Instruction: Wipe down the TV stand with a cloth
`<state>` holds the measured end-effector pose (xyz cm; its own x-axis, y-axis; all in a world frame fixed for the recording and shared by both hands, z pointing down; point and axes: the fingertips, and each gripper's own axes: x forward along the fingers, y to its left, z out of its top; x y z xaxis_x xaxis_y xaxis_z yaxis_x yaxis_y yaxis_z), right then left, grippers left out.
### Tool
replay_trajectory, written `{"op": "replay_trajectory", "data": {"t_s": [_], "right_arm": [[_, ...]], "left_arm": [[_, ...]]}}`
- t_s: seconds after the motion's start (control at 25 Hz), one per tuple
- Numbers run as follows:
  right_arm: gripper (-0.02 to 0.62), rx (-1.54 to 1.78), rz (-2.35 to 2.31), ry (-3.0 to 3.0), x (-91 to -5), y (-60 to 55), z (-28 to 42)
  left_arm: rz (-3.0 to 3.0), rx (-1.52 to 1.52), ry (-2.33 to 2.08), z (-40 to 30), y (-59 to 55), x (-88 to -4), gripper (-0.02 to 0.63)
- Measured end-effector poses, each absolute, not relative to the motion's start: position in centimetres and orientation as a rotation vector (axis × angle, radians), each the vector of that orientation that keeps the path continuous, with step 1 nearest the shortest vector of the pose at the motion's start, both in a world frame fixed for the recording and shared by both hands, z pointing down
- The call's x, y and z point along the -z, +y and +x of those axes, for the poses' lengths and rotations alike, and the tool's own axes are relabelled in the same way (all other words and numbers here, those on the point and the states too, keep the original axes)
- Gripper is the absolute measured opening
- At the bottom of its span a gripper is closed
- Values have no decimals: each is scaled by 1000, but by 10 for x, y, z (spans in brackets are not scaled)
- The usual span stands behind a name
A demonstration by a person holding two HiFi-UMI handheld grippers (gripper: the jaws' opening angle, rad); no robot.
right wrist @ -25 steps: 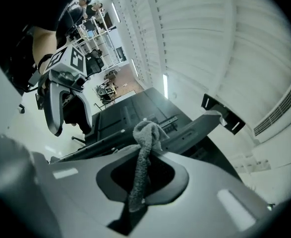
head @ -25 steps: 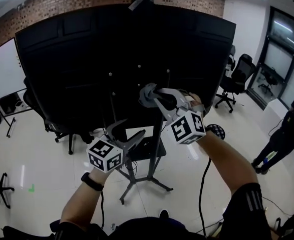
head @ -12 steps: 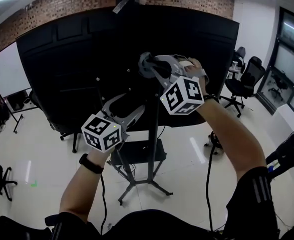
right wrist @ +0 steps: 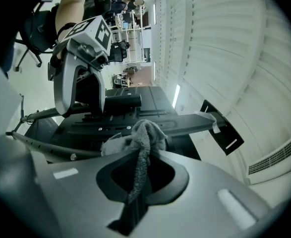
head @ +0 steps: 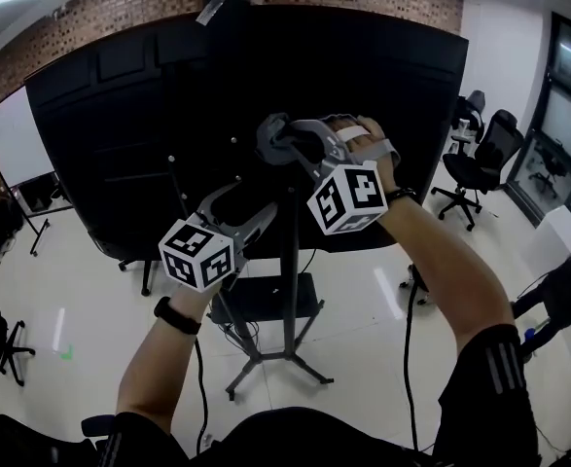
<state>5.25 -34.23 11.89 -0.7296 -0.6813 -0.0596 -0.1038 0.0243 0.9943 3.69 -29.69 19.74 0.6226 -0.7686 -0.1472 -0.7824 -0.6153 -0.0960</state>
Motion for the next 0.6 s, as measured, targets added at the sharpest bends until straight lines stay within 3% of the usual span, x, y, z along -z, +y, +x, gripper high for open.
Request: {"op": "replay_trajectory", "data": {"t_s": [0.6], "right_arm": [[18, 1655, 774, -1971, -185, -350, 73]], "left_arm": [[-2751, -108, 1327, 52, -312, -242, 298]]}}
